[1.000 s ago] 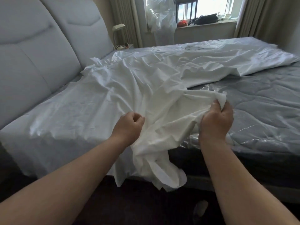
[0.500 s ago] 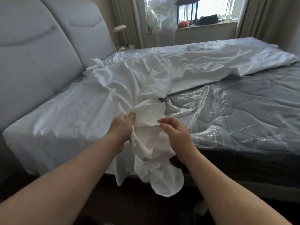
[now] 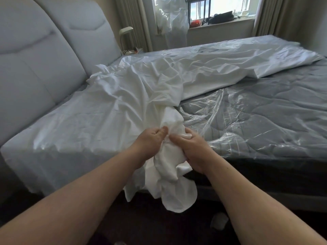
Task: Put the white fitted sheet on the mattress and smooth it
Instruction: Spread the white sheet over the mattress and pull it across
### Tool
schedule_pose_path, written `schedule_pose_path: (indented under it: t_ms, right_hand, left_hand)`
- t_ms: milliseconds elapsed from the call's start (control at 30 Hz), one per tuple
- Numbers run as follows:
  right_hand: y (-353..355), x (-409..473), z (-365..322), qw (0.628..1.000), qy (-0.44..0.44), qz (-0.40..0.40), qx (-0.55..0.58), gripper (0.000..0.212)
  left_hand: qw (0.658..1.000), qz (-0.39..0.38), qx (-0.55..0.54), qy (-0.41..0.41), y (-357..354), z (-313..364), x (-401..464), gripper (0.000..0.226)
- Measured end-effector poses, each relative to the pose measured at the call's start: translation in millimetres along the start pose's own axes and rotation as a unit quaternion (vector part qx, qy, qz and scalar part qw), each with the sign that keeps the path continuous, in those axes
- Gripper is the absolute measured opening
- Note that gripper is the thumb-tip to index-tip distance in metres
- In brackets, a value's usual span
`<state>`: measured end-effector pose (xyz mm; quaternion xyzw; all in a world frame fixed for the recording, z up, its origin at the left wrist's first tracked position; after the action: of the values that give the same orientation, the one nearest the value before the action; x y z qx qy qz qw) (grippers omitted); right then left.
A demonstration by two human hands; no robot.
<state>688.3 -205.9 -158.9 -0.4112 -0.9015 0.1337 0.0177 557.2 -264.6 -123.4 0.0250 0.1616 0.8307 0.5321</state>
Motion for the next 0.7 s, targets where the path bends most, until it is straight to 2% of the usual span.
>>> schedule_pose_path:
  t_ms: [167, 233, 300, 400, 500, 567, 600, 667, 700]
  right_hand:
    - [47, -18, -20, 0.989, 0.014, 0.136, -0.048, 0.019]
    - [72, -30, -29, 0.981, 0.025, 0.191, -0.012, 0.017]
    - [103, -43, -37, 0.963, 0.042, 0.263, 0.037, 0.016]
    - [147, -63, -40, 0.936, 0.037, 0.328, 0.121, 0.029]
    - [186, -82, -48, 0.91, 0.02, 0.387, 0.151, 0.034]
    - [212, -97, -59, 0.895, 0.019, 0.427, 0.13, 0.034]
    - [223, -107, -70, 0.888, 0.023, 0.448, 0.101, 0.034]
    - [241, -127, -95, 0.881, 0.034, 0.472, 0.019, 0.041]
    - [249, -140, -106, 0.86, 0.035, 0.509, 0.0, 0.045]
  left_hand:
    - [0.999, -0.039, -0.017, 0.01, -38, 3, 4, 0.061]
    - [0.999, -0.046, -0.003, -0.001, -52, 5, 7, 0.061]
    - [0.998, -0.054, 0.013, -0.016, -65, 8, 8, 0.048]
    - [0.991, -0.089, 0.083, -0.063, -85, 18, 6, 0.04]
    - [0.964, -0.141, 0.194, -0.117, -105, 28, 4, 0.032]
    - [0.944, -0.175, 0.246, -0.133, -122, 27, 7, 0.031]
    - [0.932, -0.187, 0.278, -0.137, -130, 24, 8, 0.036]
    - [0.902, -0.21, 0.343, -0.155, -148, 20, 7, 0.06]
    - [0.889, -0.224, 0.363, -0.169, -159, 19, 4, 0.067]
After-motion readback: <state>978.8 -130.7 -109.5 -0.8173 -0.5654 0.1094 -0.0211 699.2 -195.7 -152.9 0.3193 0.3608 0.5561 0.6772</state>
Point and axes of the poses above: each hand's wrist, its own x-axis towards the middle knuckle, its own y-axis out of the back of the hand, z = x × y, the point moved 6 cm from there along x, towards the middle knuckle, and after that the axes turned 9 degrees about -x, right-handed, at the moved point
